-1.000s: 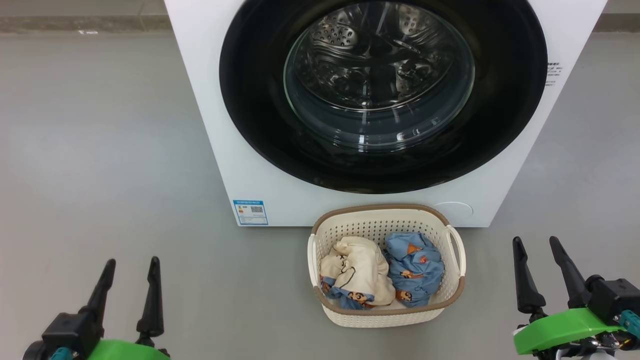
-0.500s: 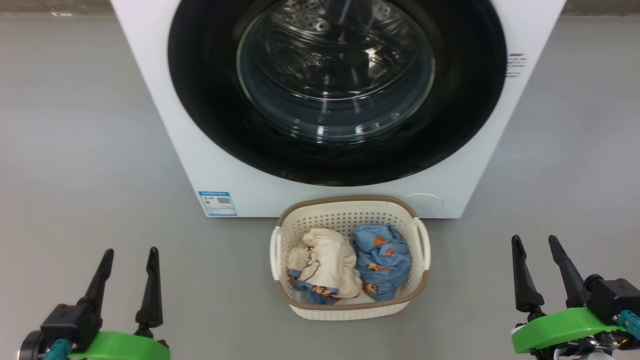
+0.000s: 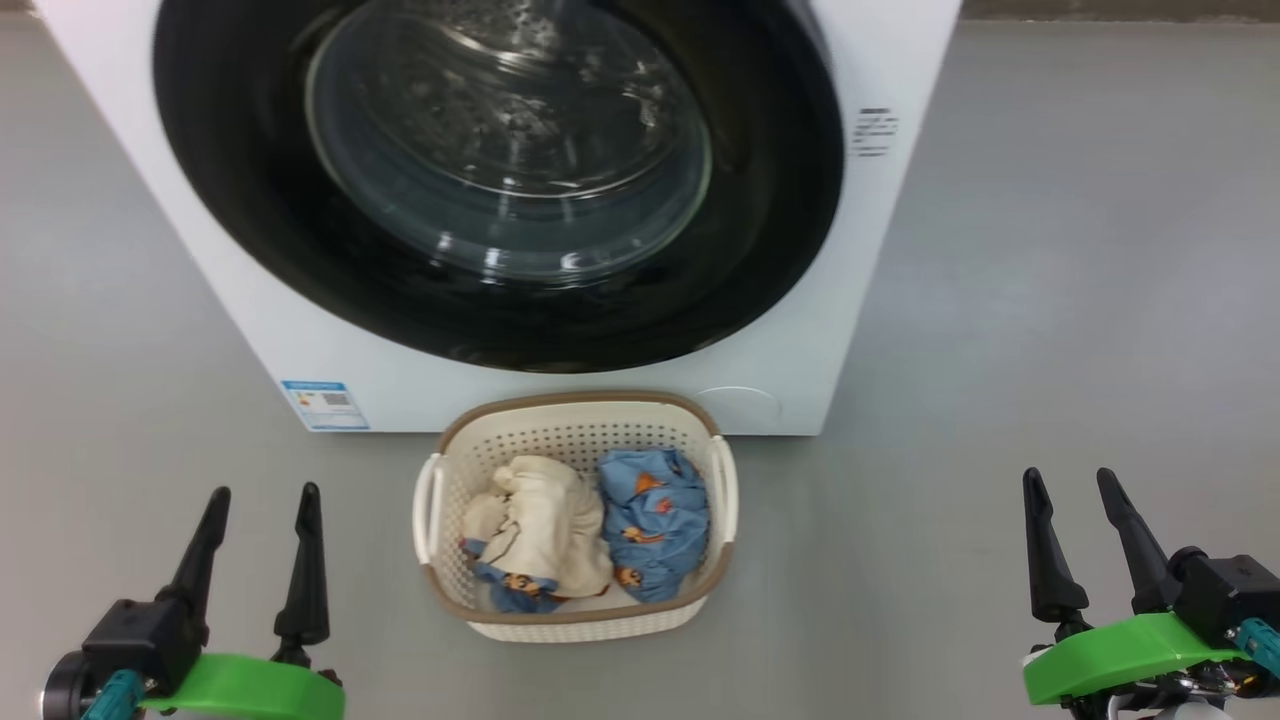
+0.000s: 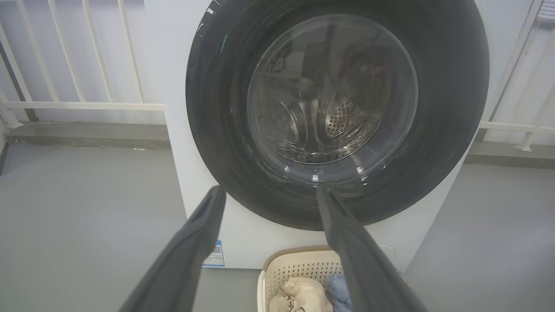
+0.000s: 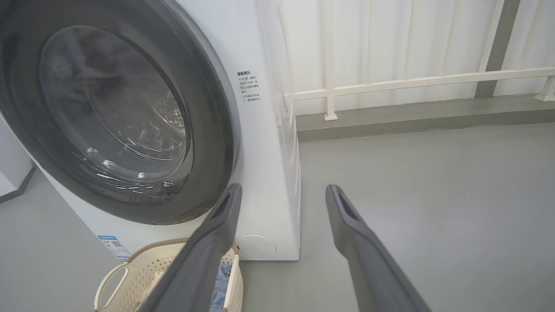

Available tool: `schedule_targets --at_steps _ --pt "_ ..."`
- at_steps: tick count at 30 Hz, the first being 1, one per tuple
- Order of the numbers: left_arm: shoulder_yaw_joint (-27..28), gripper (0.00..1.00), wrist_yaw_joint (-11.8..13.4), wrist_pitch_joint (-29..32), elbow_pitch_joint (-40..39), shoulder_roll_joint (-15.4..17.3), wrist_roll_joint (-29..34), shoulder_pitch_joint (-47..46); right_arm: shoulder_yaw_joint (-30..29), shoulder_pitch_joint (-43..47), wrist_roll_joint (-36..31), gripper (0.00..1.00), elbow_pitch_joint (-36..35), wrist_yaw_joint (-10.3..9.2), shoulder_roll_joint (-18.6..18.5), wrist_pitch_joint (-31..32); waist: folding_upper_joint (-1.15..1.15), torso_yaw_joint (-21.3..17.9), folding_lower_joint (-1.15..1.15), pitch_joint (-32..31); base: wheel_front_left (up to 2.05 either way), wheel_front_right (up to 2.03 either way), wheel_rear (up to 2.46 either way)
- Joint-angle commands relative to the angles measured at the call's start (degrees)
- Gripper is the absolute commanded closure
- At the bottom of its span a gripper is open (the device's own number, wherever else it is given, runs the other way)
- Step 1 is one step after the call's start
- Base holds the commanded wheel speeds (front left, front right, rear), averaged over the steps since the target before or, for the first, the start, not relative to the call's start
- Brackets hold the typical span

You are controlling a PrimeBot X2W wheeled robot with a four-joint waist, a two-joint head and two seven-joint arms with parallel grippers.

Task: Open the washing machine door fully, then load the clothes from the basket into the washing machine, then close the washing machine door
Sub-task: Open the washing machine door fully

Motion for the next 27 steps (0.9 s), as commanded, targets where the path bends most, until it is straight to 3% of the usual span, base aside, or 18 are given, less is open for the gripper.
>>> schedule_targets --at_steps 1,12,27 --pt "2.13 0.0 0.04 -0.37 -1.84 0.9 -0.24 -2.22 1.37 -1.86 -0.02 0.0 -1.43 0.26 -0.77 -0.71 0.0 -0.04 0.0 -0.04 1.23 1.23 -2.46" --pt "1.26 0.0 0.04 -0.37 -2.75 1.11 -2.23 -1.68 1.18 -1.71 0.1 0.0 -1.49 0.26 -0.94 -0.71 0.0 -0.31 0.0 -0.43 0.8 0.8 -1.6" --pt "-0.02 0.0 0.04 -0.37 -2.51 0.25 -3.13 -1.39 1.47 -2.77 0.82 0.0 -1.04 0.26 -0.93 -0.71 0.0 0.29 0.0 0.34 0.06 0.06 -0.11"
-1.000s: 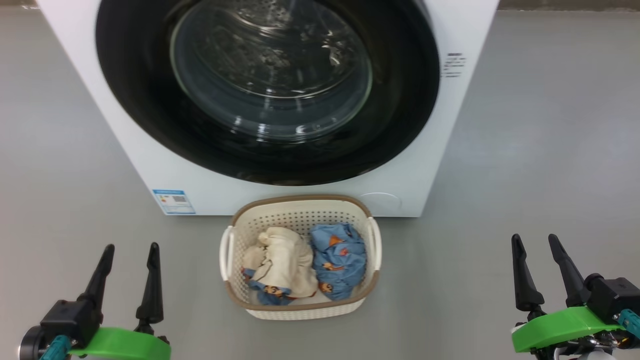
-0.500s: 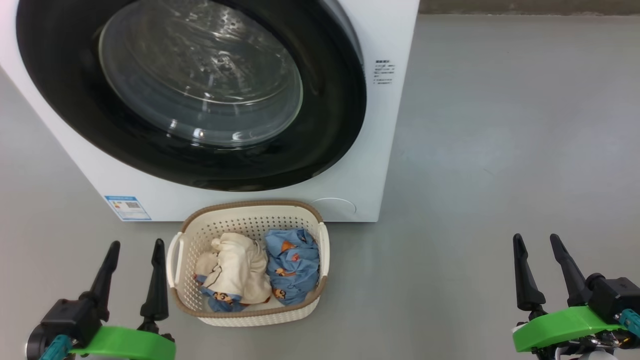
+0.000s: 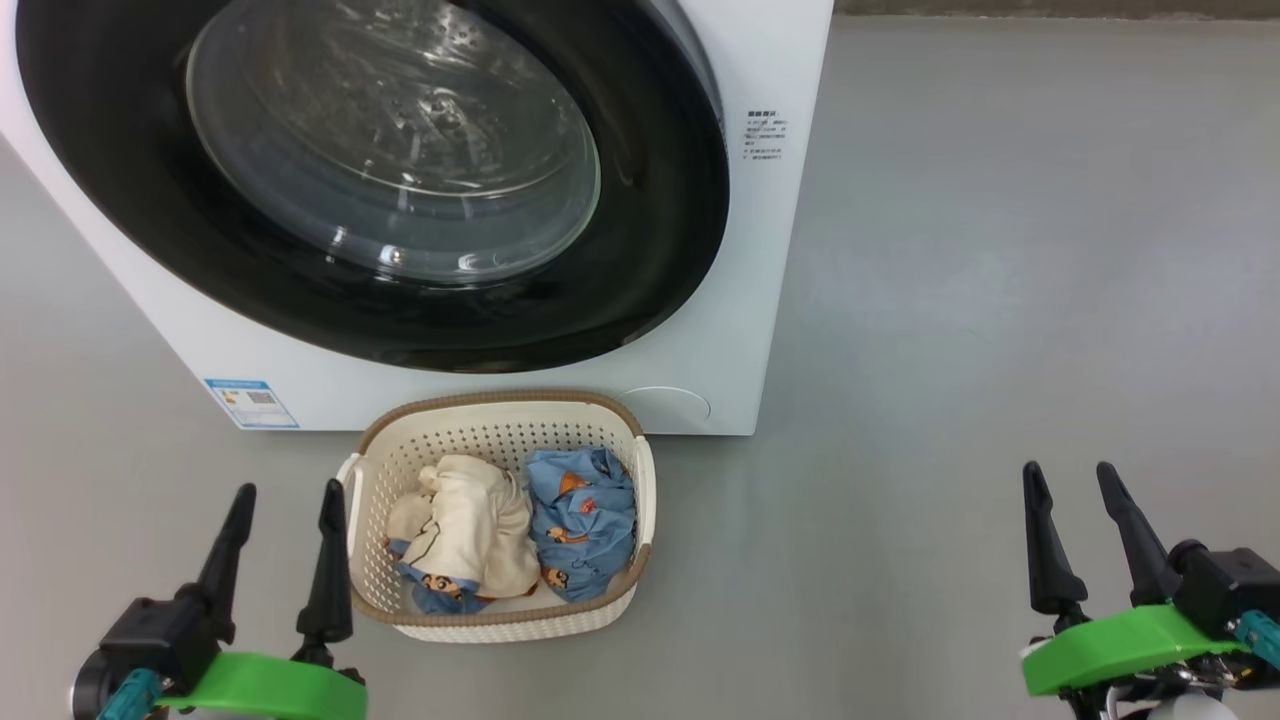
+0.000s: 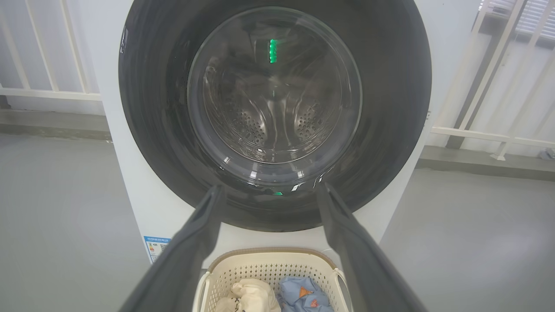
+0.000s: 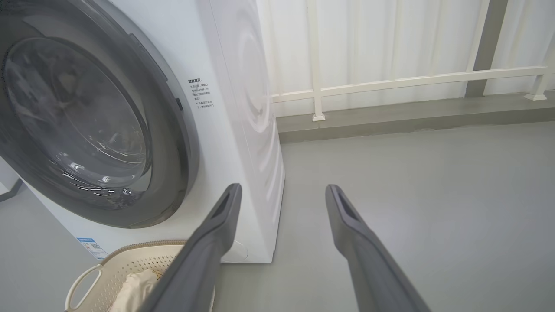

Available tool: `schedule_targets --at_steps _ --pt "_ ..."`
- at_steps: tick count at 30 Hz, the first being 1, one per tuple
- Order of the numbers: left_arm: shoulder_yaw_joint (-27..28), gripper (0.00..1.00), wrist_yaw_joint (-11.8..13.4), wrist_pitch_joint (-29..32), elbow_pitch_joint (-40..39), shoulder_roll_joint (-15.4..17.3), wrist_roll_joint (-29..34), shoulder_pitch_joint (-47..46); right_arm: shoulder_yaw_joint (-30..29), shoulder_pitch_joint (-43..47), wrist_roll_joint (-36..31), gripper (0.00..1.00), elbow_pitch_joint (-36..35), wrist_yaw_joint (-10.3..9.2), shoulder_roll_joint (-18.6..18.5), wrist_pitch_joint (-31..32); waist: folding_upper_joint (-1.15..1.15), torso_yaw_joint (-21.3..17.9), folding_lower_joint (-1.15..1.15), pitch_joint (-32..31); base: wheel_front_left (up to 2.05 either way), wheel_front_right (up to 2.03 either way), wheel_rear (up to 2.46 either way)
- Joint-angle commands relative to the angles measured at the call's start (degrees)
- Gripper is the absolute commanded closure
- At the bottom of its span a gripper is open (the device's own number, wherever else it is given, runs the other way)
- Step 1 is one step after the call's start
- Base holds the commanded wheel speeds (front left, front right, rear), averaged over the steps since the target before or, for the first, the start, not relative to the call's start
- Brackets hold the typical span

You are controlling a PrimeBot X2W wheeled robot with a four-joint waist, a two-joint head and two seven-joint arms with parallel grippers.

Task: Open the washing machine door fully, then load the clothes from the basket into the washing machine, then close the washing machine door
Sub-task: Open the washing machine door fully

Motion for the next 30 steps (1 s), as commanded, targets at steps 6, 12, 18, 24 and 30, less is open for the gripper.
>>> schedule_targets --at_steps 6,12,18,24,30 --pt "0.48 0.0 0.03 -0.37 -1.18 0.33 -0.93 -1.29 3.5 -5.85 6.25 1.0 -1.02 0.26 -0.73 -0.71 0.0 0.59 0.0 0.76 0.0 0.0 0.0" --pt "-1.08 0.0 0.03 -0.37 -1.1 -0.57 -0.87 -1.98 4.84 -12.42 20.33 1.0 -1.59 0.26 -0.46 -0.71 0.0 1.49 0.0 2.28 0.0 0.0 0.0" --pt "-2.72 0.0 0.03 -0.37 -0.82 -1.65 -1.39 -3.55 8.22 -18.82 37.03 1.0 -1.75 0.26 -2.86 -0.71 0.0 3.38 0.0 3.83 0.0 0.0 0.0" --pt "-3.31 0.0 0.03 -0.37 -0.5 -2.69 -1.87 -4.85 11.68 -24.2 57.86 1.0 -1.02 0.26 -6.73 -0.47 0.0 5.39 0.0 5.29 0.0 0.0 0.0" --pt "-3.72 0.0 0.03 -0.37 -0.57 -3.29 -2.14 -6.11 12.21 -30.43 70.72 1.0 -0.5 0.26 -12.06 3.69 0.0 6.89 0.0 7.57 0.0 0.0 0.0"
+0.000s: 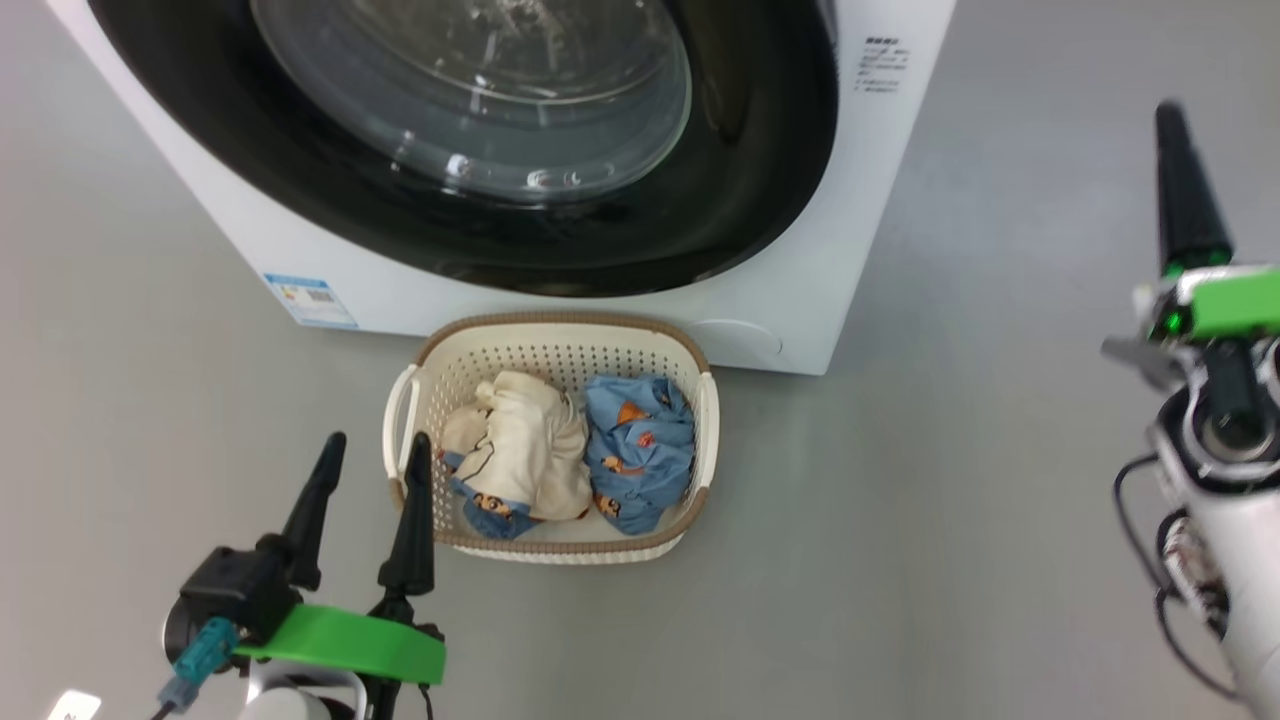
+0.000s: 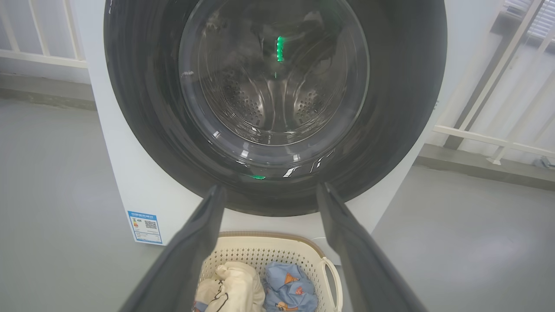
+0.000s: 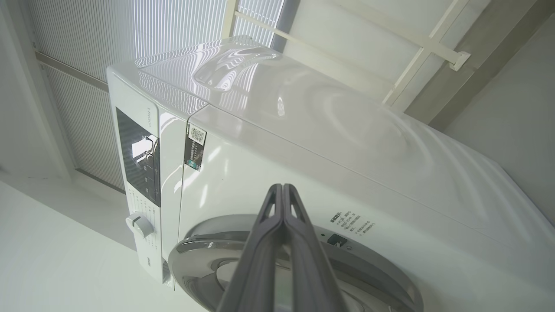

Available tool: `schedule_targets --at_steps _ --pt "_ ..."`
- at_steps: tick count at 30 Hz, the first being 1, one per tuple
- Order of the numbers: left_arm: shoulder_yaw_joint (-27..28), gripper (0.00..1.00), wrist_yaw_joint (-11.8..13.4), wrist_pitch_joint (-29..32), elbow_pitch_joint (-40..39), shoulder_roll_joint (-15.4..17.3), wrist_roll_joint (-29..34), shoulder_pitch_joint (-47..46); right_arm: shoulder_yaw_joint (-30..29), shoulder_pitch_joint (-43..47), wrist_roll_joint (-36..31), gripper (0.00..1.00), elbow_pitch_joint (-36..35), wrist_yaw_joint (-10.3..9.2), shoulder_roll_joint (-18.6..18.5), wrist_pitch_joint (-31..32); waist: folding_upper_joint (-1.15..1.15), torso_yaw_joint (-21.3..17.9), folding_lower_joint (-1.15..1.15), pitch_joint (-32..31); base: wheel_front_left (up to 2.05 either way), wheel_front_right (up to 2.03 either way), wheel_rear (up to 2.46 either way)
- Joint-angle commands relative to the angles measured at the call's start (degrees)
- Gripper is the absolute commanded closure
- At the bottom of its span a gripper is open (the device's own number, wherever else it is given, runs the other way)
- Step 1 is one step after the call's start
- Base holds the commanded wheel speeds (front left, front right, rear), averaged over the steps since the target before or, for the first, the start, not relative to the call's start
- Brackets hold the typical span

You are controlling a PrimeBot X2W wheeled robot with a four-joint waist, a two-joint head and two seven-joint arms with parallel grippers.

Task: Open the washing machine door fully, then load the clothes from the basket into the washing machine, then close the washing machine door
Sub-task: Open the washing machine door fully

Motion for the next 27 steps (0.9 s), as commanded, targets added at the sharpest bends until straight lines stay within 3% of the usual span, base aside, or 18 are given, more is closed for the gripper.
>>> schedule_targets --at_steps 1,9,18,27 --pt "1.79 0.0 0.03 -0.37 -1.08 0.4 -0.75 -2.53 1.09 -3.41 2.13 1.0 -0.92 0.26 -1.56 1.52 0.0 1.11 0.0 1.72 0.0 0.0 0.0" --pt "1.07 0.0 0.03 -0.37 -1.35 -0.11 -1.03 -4.38 0.49 -11.47 8.99 1.0 1.42 0.26 -4.27 12.51 0.0 2.56 0.0 5.02 0.0 0.0 0.0" --pt "0.46 0.0 0.03 -0.37 -1.38 -0.55 -1.29 -5.97 2.15 -18.28 11.1 1.0 7.01 0.26 -5.19 28.48 0.0 3.28 0.0 8.85 0.0 0.0 0.0" --pt "-0.24 0.0 0.03 -0.37 -1.45 -0.89 -1.83 -7.71 1.63 -23.97 11.04 1.0 9.79 0.26 -5.32 37.73 0.0 4.27 0.0 12.07 0.0 0.0 0.0"
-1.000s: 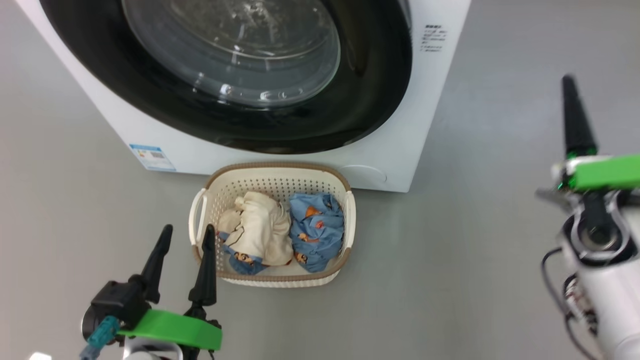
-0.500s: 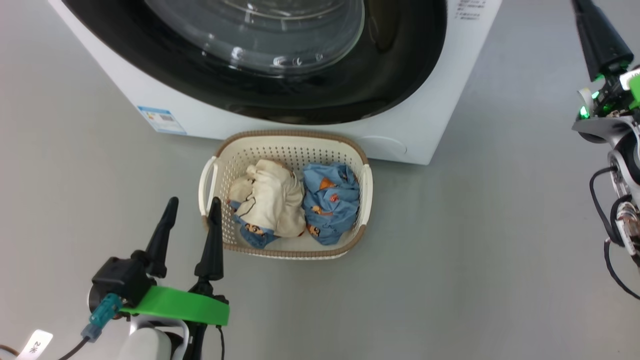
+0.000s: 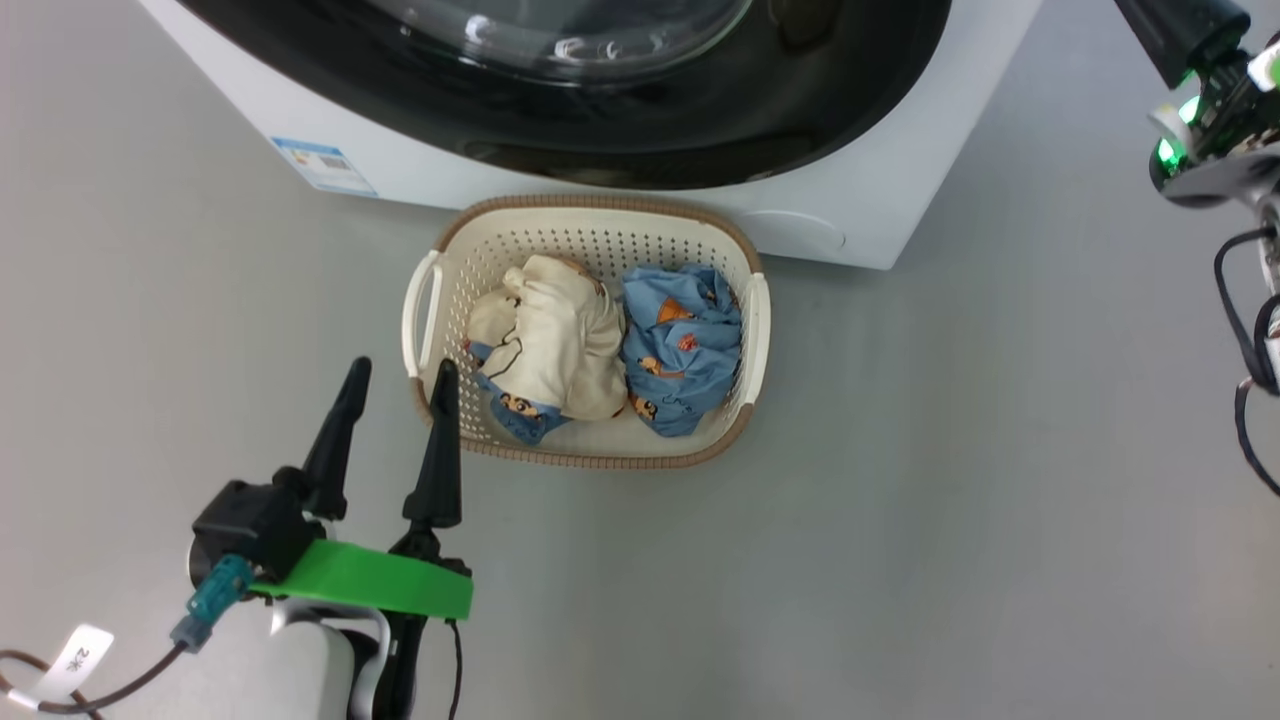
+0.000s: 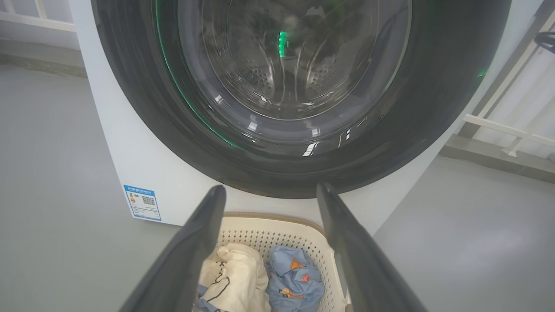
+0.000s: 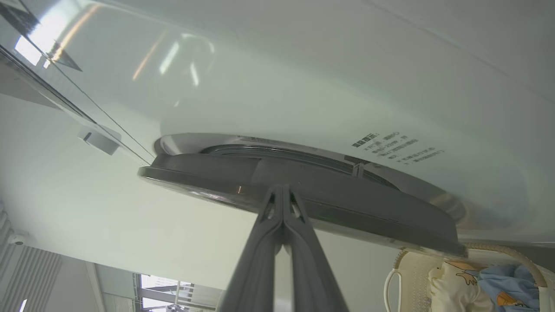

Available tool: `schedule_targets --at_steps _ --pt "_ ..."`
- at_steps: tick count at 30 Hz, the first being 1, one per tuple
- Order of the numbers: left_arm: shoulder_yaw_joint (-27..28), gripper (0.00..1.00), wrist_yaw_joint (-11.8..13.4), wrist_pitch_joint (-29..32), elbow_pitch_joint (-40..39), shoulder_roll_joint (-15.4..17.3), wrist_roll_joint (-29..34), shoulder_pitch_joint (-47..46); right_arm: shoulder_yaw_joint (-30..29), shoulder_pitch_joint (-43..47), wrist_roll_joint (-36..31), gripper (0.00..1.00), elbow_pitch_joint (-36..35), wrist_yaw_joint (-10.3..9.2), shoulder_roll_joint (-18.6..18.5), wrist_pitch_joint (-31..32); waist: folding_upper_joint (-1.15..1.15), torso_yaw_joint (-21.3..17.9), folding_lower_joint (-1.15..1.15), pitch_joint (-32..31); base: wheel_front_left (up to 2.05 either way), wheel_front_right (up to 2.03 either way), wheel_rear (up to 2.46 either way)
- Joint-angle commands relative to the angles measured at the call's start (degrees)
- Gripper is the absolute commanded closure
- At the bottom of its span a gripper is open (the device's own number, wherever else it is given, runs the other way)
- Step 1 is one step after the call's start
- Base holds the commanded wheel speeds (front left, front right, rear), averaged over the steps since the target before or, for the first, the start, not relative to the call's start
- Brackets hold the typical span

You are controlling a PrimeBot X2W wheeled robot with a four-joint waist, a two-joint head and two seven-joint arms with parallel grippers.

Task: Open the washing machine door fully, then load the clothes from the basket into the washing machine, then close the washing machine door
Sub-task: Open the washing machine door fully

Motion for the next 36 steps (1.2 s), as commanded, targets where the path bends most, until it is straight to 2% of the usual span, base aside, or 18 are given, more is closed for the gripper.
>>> schedule_targets --at_steps 1,18,36 --pt "1.57 0.0 0.03 -0.37 -1.35 0.71 -0.31 -1.38 0.07 -1.78 0.92 1.0 -1.14 0.26 -0.13 1.07 0.0 0.41 -0.01 1.08 0.0 0.0 0.0" --pt "0.06 0.0 0.03 -0.37 -1.68 0.42 -1.47 -5.09 0.27 -10.36 -2.23 1.0 1.11 0.26 0.78 7.13 0.0 2.89 -0.01 7.84 0.0 0.0 0.0" --pt "-0.87 0.0 0.03 -0.37 -1.81 0.37 -3.35 -6.1 1.46 -12.51 -3.71 1.0 0.75 0.26 1.66 9.5 0.0 4.23 -0.01 9.34 0.0 0.0 0.0"
